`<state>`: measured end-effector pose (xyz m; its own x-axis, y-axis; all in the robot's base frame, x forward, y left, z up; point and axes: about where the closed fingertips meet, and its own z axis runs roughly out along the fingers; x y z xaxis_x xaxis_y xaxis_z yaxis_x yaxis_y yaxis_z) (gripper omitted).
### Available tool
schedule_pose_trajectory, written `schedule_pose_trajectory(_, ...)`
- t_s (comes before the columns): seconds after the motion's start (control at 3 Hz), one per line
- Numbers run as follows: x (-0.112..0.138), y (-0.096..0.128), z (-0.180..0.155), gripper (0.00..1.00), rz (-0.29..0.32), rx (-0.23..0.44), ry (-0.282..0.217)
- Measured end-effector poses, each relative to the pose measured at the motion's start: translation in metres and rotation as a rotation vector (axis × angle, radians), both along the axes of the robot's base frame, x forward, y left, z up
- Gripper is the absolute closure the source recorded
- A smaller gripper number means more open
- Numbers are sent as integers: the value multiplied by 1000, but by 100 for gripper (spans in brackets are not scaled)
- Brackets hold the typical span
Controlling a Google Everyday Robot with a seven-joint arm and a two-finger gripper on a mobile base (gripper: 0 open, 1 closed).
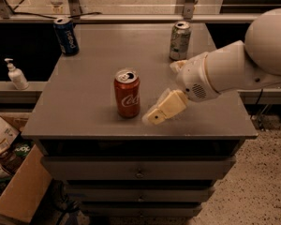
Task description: Knock coke can over
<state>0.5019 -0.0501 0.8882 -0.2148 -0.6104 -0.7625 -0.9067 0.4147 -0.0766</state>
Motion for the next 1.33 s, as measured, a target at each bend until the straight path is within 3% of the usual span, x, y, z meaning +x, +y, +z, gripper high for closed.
schedule_pose_trajectory(0.67,-1,1,0,0,-4,15,2)
schedule_pose_trajectory(1.33,12,39,-7,0,-47,136,-11)
